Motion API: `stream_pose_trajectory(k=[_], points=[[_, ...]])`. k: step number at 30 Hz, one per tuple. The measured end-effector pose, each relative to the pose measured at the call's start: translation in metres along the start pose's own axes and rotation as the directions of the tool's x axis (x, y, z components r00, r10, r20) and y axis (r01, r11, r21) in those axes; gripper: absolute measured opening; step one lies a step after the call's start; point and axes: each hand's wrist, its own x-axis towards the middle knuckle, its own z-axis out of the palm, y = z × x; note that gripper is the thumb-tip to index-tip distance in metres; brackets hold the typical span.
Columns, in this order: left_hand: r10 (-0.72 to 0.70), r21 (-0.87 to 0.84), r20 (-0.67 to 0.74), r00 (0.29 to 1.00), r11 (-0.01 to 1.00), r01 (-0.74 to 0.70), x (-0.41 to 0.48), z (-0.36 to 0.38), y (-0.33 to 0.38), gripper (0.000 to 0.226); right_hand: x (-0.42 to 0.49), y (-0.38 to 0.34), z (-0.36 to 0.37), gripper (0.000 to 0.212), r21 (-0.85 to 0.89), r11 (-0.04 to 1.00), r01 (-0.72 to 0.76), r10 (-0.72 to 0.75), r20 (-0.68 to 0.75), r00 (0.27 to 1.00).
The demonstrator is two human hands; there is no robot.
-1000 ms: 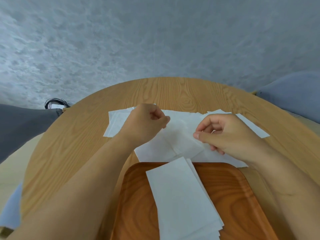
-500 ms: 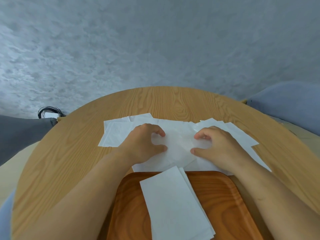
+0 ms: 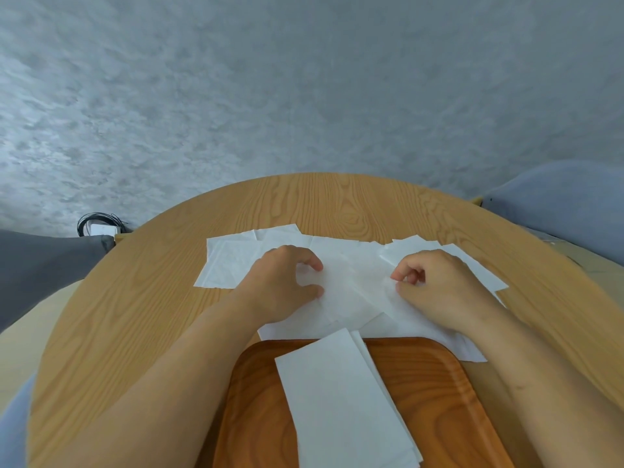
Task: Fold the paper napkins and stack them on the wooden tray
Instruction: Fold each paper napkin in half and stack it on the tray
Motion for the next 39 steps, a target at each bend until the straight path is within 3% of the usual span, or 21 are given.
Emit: stream_pose_trajectory(k=[4,8,10,13,16,18,21,23,26,30,36,39], points=[[0.021,-0.02,-0.031,0.999,1.0,-0.022,-0.001,-0.002,0.003,0.026,0.0,-0.008,-0.002,0.023,0.218,0.971,0.094,-0.064,-0.14,0.988],[0.066,-0.293,-0.099,0.993,0.952,-0.093,-0.003,-0.007,0.016,0.021,0.001,-0.015,-0.007,0.022,0.492,0.856,0.157,0.003,-0.309,0.951],[0.078,-0.458,-0.036,0.996,0.885,-0.086,-0.008,-0.012,0.025,0.029,-0.001,-0.018,-0.01,0.022,0.616,0.767,0.18,0.06,-0.347,0.936],[0.158,-0.565,0.056,0.986,0.819,-0.099,-0.015,-0.013,0.036,0.028,-0.004,-0.024,-0.014,0.021,0.69,0.683,0.24,0.06,-0.381,0.923],[0.199,-0.604,0.089,0.976,0.79,-0.106,-0.021,-0.008,0.047,0.036,-0.005,-0.031,-0.013,0.018,0.775,0.574,0.263,0.033,-0.342,0.939],[0.214,-0.623,0.09,0.973,0.774,-0.113,-0.023,-0.007,0.052,0.041,-0.005,-0.035,-0.011,0.016,0.865,0.441,0.239,0.007,-0.27,0.963],[0.158,-0.7,0.119,0.98,0.714,-0.031,-0.022,-0.01,0.052,0.046,-0.007,-0.039,-0.01,0.013,0.952,0.253,0.173,-0.086,-0.156,0.984],[0.098,-0.742,0.139,0.985,0.669,0.039,-0.02,-0.011,0.049,0.042,-0.009,-0.04,-0.011,0.013,0.973,0.187,0.133,-0.164,-0.103,0.981],[0.007,-0.753,0.125,0.992,0.652,0.091,-0.016,-0.012,0.044,0.035,-0.009,-0.04,-0.009,0.01,0.975,0.188,0.116,-0.215,-0.074,0.974],[0.024,-0.716,0.037,0.999,0.698,0.01,-0.012,-0.01,0.038,0.02,-0.008,-0.038,-0.006,0.013,0.965,0.239,0.107,-0.216,-0.054,0.975],[-0.073,-0.709,-0.187,0.98,0.701,-0.083,-0.01,-0.011,0.033,0.018,-0.001,-0.03,-0.005,0.019,0.862,0.455,0.225,0.007,-0.255,0.967],[-0.128,-0.691,-0.274,0.953,0.716,-0.103,-0.008,-0.011,0.031,0.013,-0.002,-0.029,-0.009,0.011,0.88,0.43,0.204,0.0,-0.226,0.974]])
